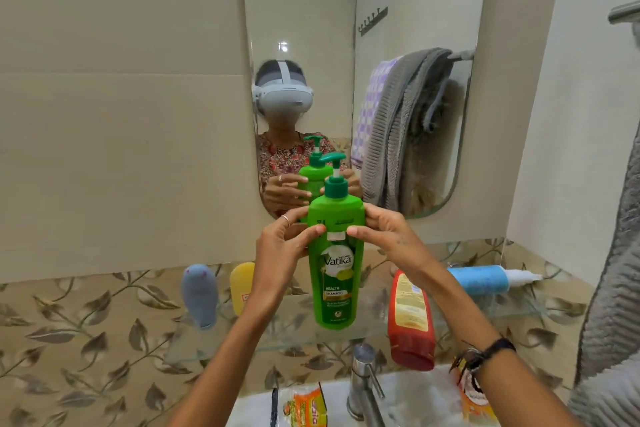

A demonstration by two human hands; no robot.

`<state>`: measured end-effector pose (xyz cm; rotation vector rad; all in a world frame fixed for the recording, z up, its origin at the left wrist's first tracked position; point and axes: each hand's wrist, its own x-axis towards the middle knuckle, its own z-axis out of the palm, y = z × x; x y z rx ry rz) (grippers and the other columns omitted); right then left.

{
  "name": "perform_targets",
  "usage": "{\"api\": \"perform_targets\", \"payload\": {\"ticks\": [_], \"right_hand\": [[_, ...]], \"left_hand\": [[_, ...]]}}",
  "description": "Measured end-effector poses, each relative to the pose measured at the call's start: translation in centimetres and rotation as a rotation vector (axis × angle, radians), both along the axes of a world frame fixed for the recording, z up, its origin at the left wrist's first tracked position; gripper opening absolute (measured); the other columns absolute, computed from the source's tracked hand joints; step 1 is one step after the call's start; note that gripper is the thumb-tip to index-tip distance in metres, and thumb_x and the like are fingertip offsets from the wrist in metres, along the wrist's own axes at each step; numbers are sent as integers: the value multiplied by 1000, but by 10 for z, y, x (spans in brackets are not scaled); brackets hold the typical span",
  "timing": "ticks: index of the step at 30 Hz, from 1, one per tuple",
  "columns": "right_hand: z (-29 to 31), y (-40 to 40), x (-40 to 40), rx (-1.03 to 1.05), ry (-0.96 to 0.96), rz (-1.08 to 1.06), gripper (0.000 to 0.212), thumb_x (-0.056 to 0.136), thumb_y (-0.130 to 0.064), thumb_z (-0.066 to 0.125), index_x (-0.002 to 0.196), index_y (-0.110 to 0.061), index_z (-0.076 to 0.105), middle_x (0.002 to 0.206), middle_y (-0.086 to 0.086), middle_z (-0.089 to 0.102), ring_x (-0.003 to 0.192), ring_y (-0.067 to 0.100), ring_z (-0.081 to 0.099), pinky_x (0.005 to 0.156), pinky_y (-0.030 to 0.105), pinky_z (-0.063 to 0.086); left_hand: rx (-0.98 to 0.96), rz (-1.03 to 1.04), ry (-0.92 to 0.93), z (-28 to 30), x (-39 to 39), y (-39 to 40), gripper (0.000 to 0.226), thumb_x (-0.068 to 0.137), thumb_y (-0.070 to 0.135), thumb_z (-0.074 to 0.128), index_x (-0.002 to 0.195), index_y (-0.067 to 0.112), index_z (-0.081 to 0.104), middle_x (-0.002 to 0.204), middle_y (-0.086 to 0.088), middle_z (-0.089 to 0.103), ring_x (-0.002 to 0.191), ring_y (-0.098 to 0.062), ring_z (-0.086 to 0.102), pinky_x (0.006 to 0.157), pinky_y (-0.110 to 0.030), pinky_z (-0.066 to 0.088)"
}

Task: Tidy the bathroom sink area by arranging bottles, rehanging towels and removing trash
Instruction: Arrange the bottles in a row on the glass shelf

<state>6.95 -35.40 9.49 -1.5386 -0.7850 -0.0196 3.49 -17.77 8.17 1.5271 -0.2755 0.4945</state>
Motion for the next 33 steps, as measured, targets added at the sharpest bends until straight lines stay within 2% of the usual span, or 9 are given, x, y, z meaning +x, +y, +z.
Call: {"api": "perform_targets", "payload": {"ticks": [3, 6, 14, 18, 21, 24, 27, 30, 33], "right_hand": [[-2, 3, 11, -12, 16, 22, 39, 88, 2, 52, 126, -6, 52, 118, 11, 64, 106, 10, 64, 84, 19, 51], [-5, 7, 20, -22, 29, 37, 40, 88, 4, 50, 128, -2, 49, 119, 12, 63, 105, 9, 63, 87, 20, 51], [-15, 17, 36, -25, 40, 78, 38, 89, 4, 49, 122, -13, 51, 117, 7, 62, 103, 3, 63, 84, 16, 50], [-17, 19, 36, -28, 44, 87, 37, 89, 2, 50, 120, -19, 52, 117, 2, 63, 105, 3, 62, 85, 15, 50], [-16, 19, 31, -30, 42, 61, 38, 89, 2, 51, 123, -16, 51, 121, 6, 61, 108, 6, 61, 90, 19, 49], [-16, 14, 20, -89, -30, -51, 46, 87, -3, 57, 132, -12, 47, 129, 6, 58, 119, 11, 55, 99, 24, 45], [-27, -4, 5, -204, -202, -315, 48, 87, -14, 61, 132, -21, 49, 126, -6, 58, 116, 3, 54, 97, 13, 43], [-54, -36, -11, -278, -313, -595, 34, 87, -12, 60, 119, -23, 61, 111, -9, 63, 98, 3, 58, 85, 1, 38], [-96, -63, -27, -346, -220, -831, 29, 88, -4, 56, 113, -16, 64, 112, 3, 65, 103, 16, 61, 92, 25, 48]], "left_hand": [[-5, 39, 8, -2, 6, 3, 31, 81, 10, 66, 110, 19, 66, 95, -7, 75, 88, -16, 71, 75, -28, 59], [1, 49, 10, -4, 10, 7, 30, 81, 7, 66, 103, 27, 68, 87, 6, 76, 85, -10, 72, 68, -22, 58], [26, 78, -3, -9, 14, 14, 32, 81, 9, 67, 93, 39, 67, 82, 14, 76, 83, -3, 71, 64, -13, 54], [46, 101, -25, -13, 16, 16, 32, 82, 12, 66, 95, 41, 67, 89, 14, 76, 89, -5, 70, 67, -15, 54], [109, 204, -92, -18, 11, 11, 36, 83, 15, 66, 109, 38, 62, 104, 16, 70, 98, -3, 67, 75, -16, 54], [178, 451, -184, -26, 1, -1, 48, 83, 14, 66, 123, 32, 50, 113, 12, 59, 98, 2, 61, 78, -8, 51], [284, 631, -374, -41, -12, -10, 37, 83, 15, 66, 116, 26, 53, 103, 5, 56, 90, 0, 55, 78, -9, 47], [604, 466, -524, -64, -18, -26, 12, 85, 16, 60, 97, 16, 61, 90, -2, 66, 81, -2, 57, 70, -12, 49], [847, 190, -431, -83, -9, -54, 23, 83, 5, 60, 105, 10, 65, 102, -8, 70, 91, -11, 65, 76, -24, 55]]}}
